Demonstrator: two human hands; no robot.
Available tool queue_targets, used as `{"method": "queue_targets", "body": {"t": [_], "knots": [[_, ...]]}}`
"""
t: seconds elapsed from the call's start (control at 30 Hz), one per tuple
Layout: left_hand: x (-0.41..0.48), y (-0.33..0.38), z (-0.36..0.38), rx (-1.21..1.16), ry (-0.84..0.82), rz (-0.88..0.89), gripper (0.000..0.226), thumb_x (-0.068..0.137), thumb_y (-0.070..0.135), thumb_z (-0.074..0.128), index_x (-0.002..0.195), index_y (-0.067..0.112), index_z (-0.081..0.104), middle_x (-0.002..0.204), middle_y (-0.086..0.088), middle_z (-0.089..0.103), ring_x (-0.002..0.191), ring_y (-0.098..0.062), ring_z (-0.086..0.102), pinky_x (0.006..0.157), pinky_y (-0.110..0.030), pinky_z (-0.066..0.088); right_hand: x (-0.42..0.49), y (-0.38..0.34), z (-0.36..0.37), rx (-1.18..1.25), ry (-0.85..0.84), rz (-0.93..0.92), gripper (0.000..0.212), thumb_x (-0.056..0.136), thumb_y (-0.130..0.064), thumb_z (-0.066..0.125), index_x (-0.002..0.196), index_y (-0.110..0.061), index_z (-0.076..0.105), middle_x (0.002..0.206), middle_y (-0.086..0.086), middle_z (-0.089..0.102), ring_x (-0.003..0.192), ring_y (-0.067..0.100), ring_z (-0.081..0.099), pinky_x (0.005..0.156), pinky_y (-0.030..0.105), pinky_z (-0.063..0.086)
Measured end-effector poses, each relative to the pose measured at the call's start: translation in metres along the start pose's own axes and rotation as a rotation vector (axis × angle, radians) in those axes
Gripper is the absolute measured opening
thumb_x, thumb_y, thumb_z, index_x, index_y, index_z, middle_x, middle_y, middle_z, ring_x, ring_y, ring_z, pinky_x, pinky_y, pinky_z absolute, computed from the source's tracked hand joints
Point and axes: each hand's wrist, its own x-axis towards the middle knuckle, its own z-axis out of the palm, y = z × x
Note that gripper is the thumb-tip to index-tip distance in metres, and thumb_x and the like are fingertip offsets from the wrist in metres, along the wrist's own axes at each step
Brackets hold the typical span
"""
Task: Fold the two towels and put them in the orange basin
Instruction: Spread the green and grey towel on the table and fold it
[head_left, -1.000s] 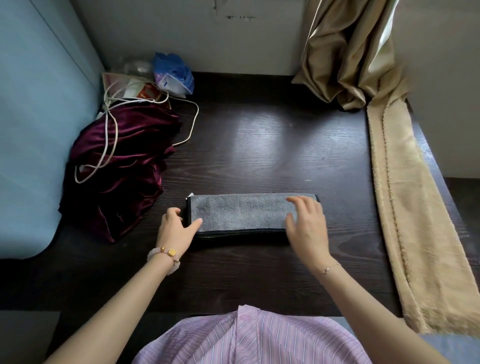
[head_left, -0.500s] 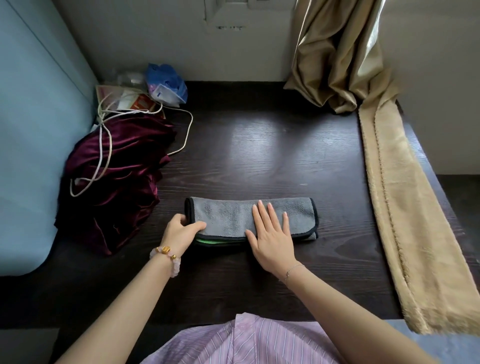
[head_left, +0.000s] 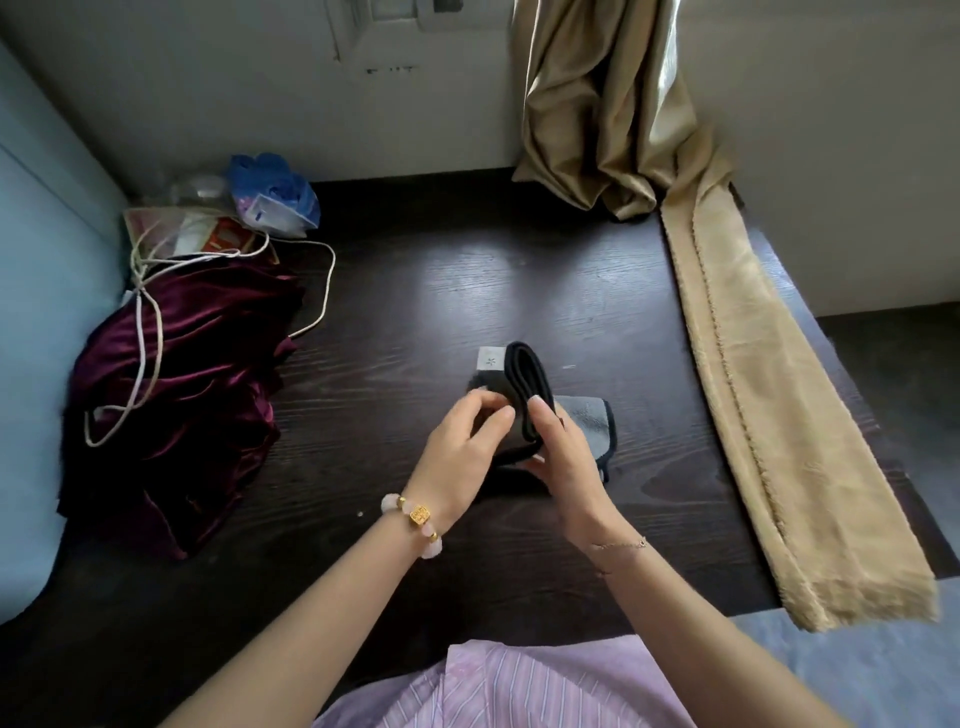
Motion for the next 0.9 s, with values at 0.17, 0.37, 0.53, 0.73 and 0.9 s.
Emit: {"method": "queue_targets", "body": {"t": [0.17,0.37,0.53,0.73,0.9], "knots": [[0.022,-0.016,0.016,0.424,-0.065,0.196,0.034,0.097,0.022,0.043,0.129,0.018,0.053,0.145,0.007,0.04,0.138,-0.007,0.027,0.113,-0.021,0.016,0.012,-0.003,-0.04,-0.214,0.343,-0.035,0.014,0.086,-0.006,0.061,0.09,-0.019,0.067,0.088,0.003,0.069,0.08,0.011,0.064,0.075,0.025,0.05],[0.029,-0.037,0.027,0.901,-0.173,0.453,0.038,0.092,0.019,0.044,0.129,0.017,0.054,0.145,0.002,0.042,0.138,-0.017,0.032,0.112,-0.036,0.028,0.017,0.012,-0.072,-0.455,0.466,0.069,0.011,0.08,-0.015,0.062,0.085,-0.025,0.063,0.08,-0.008,0.066,0.081,0.012,0.061,0.08,0.038,0.049],[0.035,-0.042,0.04,1.117,-0.2,0.527,0.04,0.079,0.027,0.039,0.108,0.022,0.067,0.125,0.002,0.062,0.117,-0.02,0.057,0.093,-0.04,0.048,0.015,0.025,-0.085,-0.547,0.556,0.204,0.023,0.081,-0.023,0.064,0.103,-0.022,0.058,0.087,-0.011,0.061,0.092,0.014,0.059,0.082,0.031,0.044],[0.045,-0.052,0.044,1.143,-0.327,0.51,0.04,0.095,0.026,0.037,0.133,0.02,0.048,0.149,0.004,0.035,0.14,-0.018,0.028,0.114,-0.041,0.02,0.019,0.038,-0.093,-0.635,0.578,0.249,0.044,0.077,-0.029,0.069,0.116,-0.019,0.051,0.104,-0.001,0.06,0.092,0.015,0.057,0.079,0.03,0.04],[0.05,-0.047,0.036,0.262,-0.051,0.161,0.027,0.089,0.009,0.054,0.113,0.019,0.062,0.129,0.008,0.055,0.126,-0.009,0.045,0.107,-0.015,0.026,0.029,0.038,-0.102,-0.539,0.496,0.324,0.046,0.073,-0.021,0.071,0.116,-0.017,0.054,0.107,-0.002,0.065,0.103,0.016,0.061,0.091,0.035,0.047]]}}
